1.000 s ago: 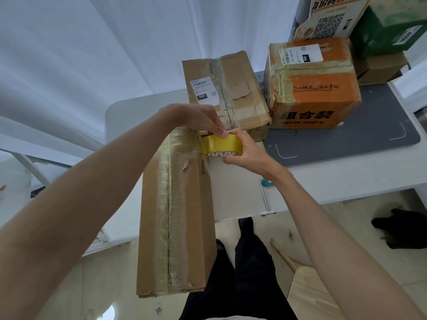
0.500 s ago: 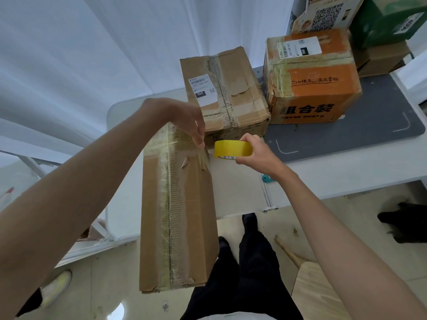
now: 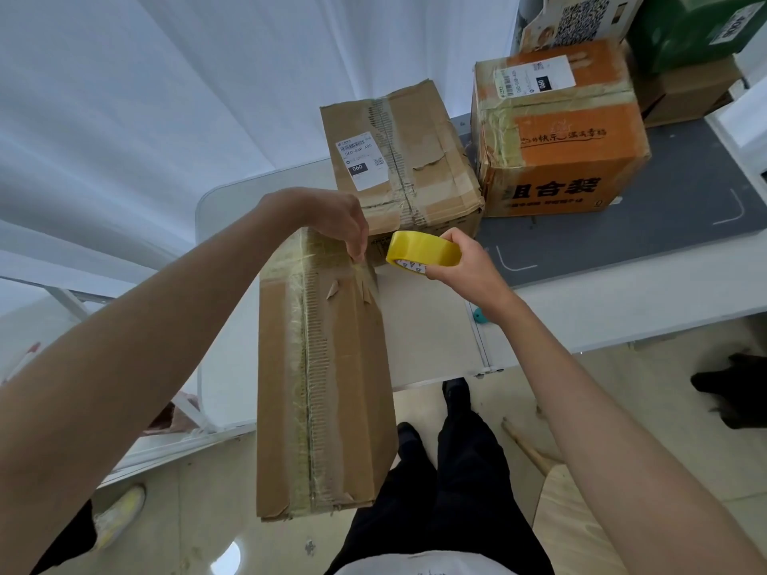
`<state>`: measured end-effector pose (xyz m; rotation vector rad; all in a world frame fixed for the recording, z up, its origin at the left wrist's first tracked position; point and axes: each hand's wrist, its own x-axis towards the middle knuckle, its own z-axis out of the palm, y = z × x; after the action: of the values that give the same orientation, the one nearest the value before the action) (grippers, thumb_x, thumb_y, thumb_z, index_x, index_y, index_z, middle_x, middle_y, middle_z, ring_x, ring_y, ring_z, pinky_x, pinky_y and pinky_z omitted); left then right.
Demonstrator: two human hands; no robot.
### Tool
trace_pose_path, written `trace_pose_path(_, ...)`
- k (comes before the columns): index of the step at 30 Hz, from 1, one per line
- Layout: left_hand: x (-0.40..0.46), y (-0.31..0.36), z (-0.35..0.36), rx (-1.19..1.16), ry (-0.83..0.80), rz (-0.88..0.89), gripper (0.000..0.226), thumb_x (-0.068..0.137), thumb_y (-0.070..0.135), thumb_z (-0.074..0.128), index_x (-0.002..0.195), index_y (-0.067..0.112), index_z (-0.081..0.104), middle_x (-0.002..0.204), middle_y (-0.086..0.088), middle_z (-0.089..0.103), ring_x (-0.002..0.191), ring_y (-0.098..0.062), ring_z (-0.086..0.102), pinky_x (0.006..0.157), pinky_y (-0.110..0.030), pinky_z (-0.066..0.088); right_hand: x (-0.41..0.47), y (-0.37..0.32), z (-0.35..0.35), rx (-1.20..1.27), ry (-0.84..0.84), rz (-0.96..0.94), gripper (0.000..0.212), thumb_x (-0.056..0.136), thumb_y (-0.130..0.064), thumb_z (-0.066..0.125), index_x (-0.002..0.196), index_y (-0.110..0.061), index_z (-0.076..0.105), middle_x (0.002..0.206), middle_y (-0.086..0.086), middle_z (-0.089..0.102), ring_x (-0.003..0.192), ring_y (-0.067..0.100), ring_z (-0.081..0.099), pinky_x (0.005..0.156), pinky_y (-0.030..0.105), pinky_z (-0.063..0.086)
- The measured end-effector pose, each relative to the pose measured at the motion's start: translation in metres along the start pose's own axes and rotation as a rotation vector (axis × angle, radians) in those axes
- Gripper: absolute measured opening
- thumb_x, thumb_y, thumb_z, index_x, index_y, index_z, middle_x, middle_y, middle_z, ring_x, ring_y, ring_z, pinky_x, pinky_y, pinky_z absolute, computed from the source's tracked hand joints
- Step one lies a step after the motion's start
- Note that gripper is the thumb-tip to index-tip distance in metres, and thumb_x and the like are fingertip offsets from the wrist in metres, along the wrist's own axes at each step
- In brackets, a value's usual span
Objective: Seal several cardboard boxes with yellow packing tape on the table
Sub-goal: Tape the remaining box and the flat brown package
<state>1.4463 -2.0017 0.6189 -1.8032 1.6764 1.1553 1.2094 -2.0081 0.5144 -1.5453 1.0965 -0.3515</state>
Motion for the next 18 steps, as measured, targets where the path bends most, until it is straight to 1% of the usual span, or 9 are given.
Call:
trace_pose_path(2, 0.000, 0.000, 0.002, -0.004, 0.009, -0.007, 0.003, 0.063, 0.038, 0.073, 0.062, 0.039, 0.076, 0.090, 0.006, 0.073, 0.102, -0.017, 0.064, 0.104, -0.049, 0.047, -0.001, -0.002, 0.002, 0.031, 0.018, 0.001, 0.034, 0.083, -0.019, 0.076, 0.109, -0.014, 0.054, 0.104, 0.005, 0.057, 0.095, 0.022, 0.058, 0.073, 0.037, 0.051)
trace_pose_path(4, -0.005, 0.003, 0.004, -0.020, 0.041, -0.019, 0.007, 0.071, 0.033, 0.073, 0.065, 0.037, 0.076, 0.098, 0.005, 0.071, 0.108, -0.019, 0.061, 0.105, -0.045, 0.044, -0.002, -0.005, 0.003, 0.080, 0.032, 0.003, 0.033, 0.084, -0.018, 0.075, 0.108, -0.013, 0.053, 0.101, 0.004, 0.057, 0.089, 0.019, 0.056, 0.071, 0.035, 0.049)
trace_pose_path(6, -0.008, 0.003, 0.008, -0.024, 0.108, -0.043, 0.010, 0.082, 0.026, 0.071, 0.084, 0.031, 0.078, 0.119, 0.005, 0.060, 0.120, -0.017, 0.048, 0.105, -0.039, 0.035, -0.005, -0.007, 0.004, 0.144, 0.046, 0.005, 0.030, 0.085, -0.018, 0.075, 0.105, -0.014, 0.053, 0.100, 0.006, 0.058, 0.086, 0.017, 0.055, 0.069, 0.032, 0.047)
trace_pose_path(8, -0.008, 0.001, 0.018, 0.033, 0.218, -0.076, 0.027, 0.089, 0.018, 0.062, 0.108, 0.035, 0.070, 0.138, 0.007, 0.043, 0.130, -0.019, 0.031, 0.110, -0.043, 0.024, -0.009, -0.009, 0.005, 0.219, 0.067, 0.010, 0.029, 0.085, -0.016, 0.076, 0.103, -0.014, 0.053, 0.097, 0.006, 0.058, 0.083, 0.015, 0.055, 0.069, 0.031, 0.047)
trace_pose_path(10, -0.008, 0.002, 0.031, 0.059, 0.334, -0.074, 0.044, 0.087, 0.010, 0.056, 0.119, 0.040, 0.059, 0.145, 0.007, 0.037, 0.134, -0.024, 0.027, 0.113, -0.045, 0.019, -0.014, -0.011, 0.005, 0.301, 0.085, 0.017, 0.029, 0.085, -0.014, 0.076, 0.099, -0.015, 0.052, 0.091, 0.004, 0.056, 0.079, 0.013, 0.053, 0.068, 0.031, 0.044)
trace_pose_path(12, -0.004, 0.000, 0.044, 0.032, 0.463, -0.053, 0.050, 0.085, 0.005, 0.054, 0.123, 0.037, 0.056, 0.145, 0.005, 0.042, 0.133, -0.025, 0.032, 0.111, -0.042, 0.020, -0.020, -0.014, 0.005, 0.356, 0.097, 0.003, 0.031, 0.082, -0.014, 0.077, 0.095, -0.014, 0.050, 0.087, 0.004, 0.053, 0.077, 0.014, 0.050, 0.068, 0.032, 0.042)
trace_pose_path(14, -0.005, -0.002, 0.053, -0.154, 0.666, 0.005, 0.042, 0.090, 0.008, 0.059, 0.125, 0.031, 0.060, 0.140, 0.003, 0.053, 0.126, -0.025, 0.046, 0.110, -0.041, 0.028, -0.028, -0.020, 0.006, 0.384, 0.103, -0.027, 0.035, 0.079, -0.019, 0.080, 0.092, -0.011, 0.048, 0.084, 0.005, 0.051, 0.075, 0.015, 0.048, 0.069, 0.035, 0.041)
trace_pose_path(16, -0.011, 0.002, 0.055, -0.487, 0.844, 0.095, 0.030, 0.099, 0.019, 0.059, 0.128, 0.024, 0.063, 0.136, 0.002, 0.059, 0.116, -0.020, 0.058, 0.107, -0.041, 0.042, -0.035, -0.027, 0.007, 0.397, 0.104, -0.053, 0.038, 0.077, -0.024, 0.084, 0.090, -0.014, 0.050, 0.082, 0.003, 0.050, 0.074, 0.015, 0.048, 0.070, 0.034, 0.042)
trace_pose_path(18, -0.024, 0.012, 0.052, -0.665, 0.852, 0.152, 0.036, 0.100, 0.037, 0.060, 0.133, 0.024, 0.063, 0.137, 0.007, 0.059, 0.121, -0.009, 0.056, 0.105, -0.033, 0.045, -0.042, -0.038, 0.008, 0.385, 0.106, -0.087, 0.039, 0.076, -0.024, 0.088, 0.088, -0.018, 0.052, 0.079, -0.002, 0.051, 0.072, 0.012, 0.048, 0.069, 0.031, 0.043)
